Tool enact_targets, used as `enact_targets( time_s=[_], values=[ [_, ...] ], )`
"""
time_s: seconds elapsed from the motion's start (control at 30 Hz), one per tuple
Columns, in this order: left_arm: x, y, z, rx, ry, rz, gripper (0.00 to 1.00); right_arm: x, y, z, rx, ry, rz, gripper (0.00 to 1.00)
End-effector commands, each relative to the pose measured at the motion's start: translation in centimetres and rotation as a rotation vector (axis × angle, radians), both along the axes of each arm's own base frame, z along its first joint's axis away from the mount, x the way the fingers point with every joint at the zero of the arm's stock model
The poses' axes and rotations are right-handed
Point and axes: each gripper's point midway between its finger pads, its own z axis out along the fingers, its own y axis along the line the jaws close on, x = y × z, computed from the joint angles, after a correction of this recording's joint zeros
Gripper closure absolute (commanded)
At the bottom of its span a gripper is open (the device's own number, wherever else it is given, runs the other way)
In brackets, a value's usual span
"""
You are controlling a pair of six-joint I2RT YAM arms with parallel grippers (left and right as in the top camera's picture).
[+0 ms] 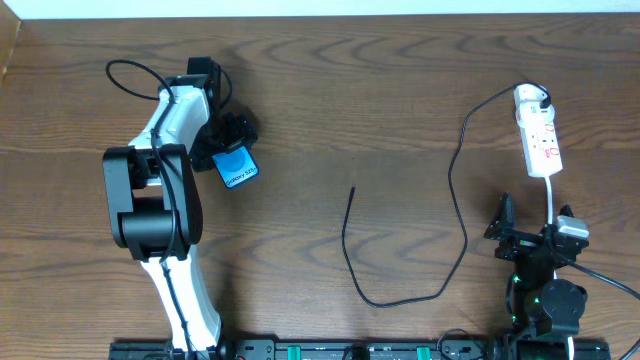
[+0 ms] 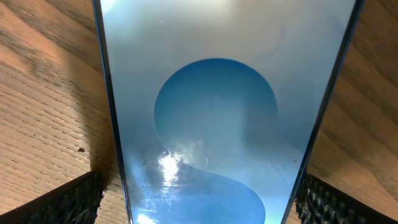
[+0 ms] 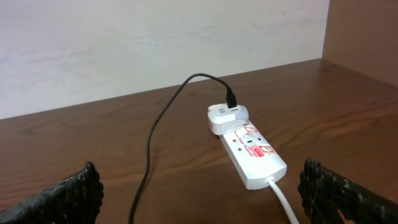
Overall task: Plug charger to phone and switch on socket
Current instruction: 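Close the left gripper on the blue phone's lower end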
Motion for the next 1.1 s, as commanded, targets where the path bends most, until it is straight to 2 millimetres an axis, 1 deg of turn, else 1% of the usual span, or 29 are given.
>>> enact_targets(
  time_s=[0.0, 0.2, 0.6, 0.67, 0.8, 1.07],
  values=[
    [-0.56, -0.36, -0.49, -0.013, 0.018, 0.007, 0.02, -0.02, 0.05, -0.03, 0.003, -0.001, 0.001, 0.01],
    [-0.53, -0.36, -0.49, -0.013, 0.017, 0.007, 0.03, -0.02, 0.06, -0.03, 0.003, -0.001, 0.001, 0.01],
    [-0.43, -0.35, -0.49, -0.013, 0.013, 0.007, 0.0, -0.02, 0.06, -0.03, 0.003, -0.001, 0.001, 0.01],
    [-0.44, -0.35, -0.49, -0.013, 0.013, 0.006, 0.05, -0.02, 0.05, -0.03, 0.003, -0.001, 0.001, 0.01],
    [-0.44, -0.35, -0.49, -0.013, 0.013, 0.007, 0.1, -0.02, 0.06, -0.03, 0.003, -0.001, 0.001, 0.01],
    [-0.44, -0.35, -0.49, -0.013, 0.013, 0.007, 0.13, -0.02, 0.06, -0.03, 0.003, -0.001, 0.001, 0.01]
  ],
)
